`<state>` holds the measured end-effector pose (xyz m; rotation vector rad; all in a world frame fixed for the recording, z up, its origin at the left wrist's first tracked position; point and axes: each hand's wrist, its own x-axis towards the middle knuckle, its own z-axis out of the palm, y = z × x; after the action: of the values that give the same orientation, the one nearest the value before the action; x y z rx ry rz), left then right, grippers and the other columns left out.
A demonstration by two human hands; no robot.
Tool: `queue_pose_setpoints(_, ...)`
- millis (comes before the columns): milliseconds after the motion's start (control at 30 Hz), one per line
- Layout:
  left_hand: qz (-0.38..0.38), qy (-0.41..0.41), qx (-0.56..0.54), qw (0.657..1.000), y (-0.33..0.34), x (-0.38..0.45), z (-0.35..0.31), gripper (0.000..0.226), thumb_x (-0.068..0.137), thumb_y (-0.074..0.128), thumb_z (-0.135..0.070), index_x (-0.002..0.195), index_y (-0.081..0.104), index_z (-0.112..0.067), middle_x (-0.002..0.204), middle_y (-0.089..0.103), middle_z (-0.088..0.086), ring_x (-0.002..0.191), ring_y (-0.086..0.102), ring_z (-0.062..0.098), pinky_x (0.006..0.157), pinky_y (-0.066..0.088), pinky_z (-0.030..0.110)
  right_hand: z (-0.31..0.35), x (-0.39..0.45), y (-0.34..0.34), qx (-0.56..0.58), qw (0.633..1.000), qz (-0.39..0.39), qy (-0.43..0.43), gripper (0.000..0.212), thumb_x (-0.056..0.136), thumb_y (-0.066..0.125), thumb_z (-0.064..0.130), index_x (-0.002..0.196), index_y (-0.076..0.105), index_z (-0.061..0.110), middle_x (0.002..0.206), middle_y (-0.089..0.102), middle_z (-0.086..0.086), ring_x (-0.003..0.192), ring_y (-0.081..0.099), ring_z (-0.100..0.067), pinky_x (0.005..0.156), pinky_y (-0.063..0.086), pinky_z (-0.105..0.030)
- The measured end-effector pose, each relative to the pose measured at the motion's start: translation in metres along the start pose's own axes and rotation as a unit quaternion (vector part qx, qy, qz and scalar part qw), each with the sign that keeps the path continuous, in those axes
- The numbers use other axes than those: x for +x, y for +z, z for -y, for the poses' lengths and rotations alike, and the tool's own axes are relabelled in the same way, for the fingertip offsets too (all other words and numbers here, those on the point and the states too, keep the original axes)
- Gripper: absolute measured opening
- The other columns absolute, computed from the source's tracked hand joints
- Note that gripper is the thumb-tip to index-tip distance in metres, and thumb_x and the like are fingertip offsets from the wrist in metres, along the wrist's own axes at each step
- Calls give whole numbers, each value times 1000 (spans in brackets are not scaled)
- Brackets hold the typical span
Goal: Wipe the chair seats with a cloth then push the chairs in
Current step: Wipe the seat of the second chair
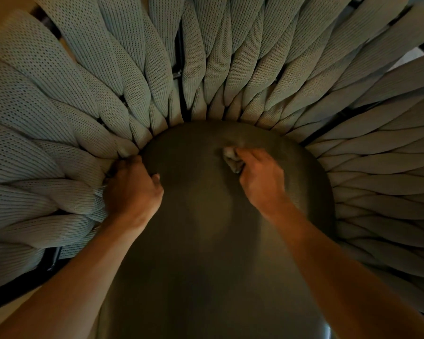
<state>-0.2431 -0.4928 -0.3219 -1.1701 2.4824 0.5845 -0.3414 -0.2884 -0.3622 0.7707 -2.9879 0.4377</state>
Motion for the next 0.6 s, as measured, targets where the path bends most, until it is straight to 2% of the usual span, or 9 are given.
queue_pose_setpoints(167, -1, 25, -29, 999, -3, 5, -3, 55, 88, 64, -23, 137, 43, -9, 138, 41, 16, 125, 43, 36, 94, 43, 46, -65, -16, -24, -50, 994, 31, 95, 39, 75, 68, -2, 113, 66, 9, 101, 65, -17, 87, 62, -36, 69, 55, -47)
queue_pose_setpoints(267, 15, 30, -51, 998, -6, 12, -7, 63, 83, 67, -16, 141, 41, -12, 141, 41, 16, 127, 42, 35, 97, 42, 44, -99, -20, -33, -65, 990, 20, 122, 29, 77, 64, -1, 106, 68, 6, 94, 64, -19, 82, 61, -38, 70, 53, -48)
queue_pose_setpoints(333, 24, 20, -60, 998, -6, 15, -7, 65, 83, 67, -17, 142, 41, -15, 141, 41, 15, 127, 42, 34, 97, 42, 42, -113, -23, -35, -61, 988, -6, 141, 20, 83, 57, 7, 99, 68, 6, 88, 64, -19, 79, 60, -38, 69, 52, -49)
queue_pose_setpoints(433, 17, 23, -67, 997, -4, 15, -5, 62, 84, 65, -20, 142, 43, -16, 141, 42, 14, 127, 43, 34, 97, 43, 42, -115, -22, -32, -29, 979, -48, 195, 22, 82, 54, 1, 97, 70, 4, 87, 65, -20, 80, 60, -40, 71, 52, -47)
queue_pose_setpoints(500, 8, 14, -79, 997, -3, 16, -5, 56, 87, 62, -21, 140, 45, -17, 141, 42, 13, 127, 44, 33, 97, 42, 42, -102, -17, -27, -13, 974, -60, 219, 32, 78, 53, -5, 103, 71, 5, 93, 67, -19, 85, 61, -38, 77, 48, -41)
queue_pose_setpoints(600, -15, 2, -112, 994, -1, 20, -6, 46, 92, 53, -21, 137, 49, -18, 139, 48, 12, 125, 47, 32, 99, 41, 41, -67, -8, -17, 12, 980, -55, 191, 41, 76, 55, -8, 111, 70, 8, 104, 68, -18, 94, 62, -36, 84, 46, -35)
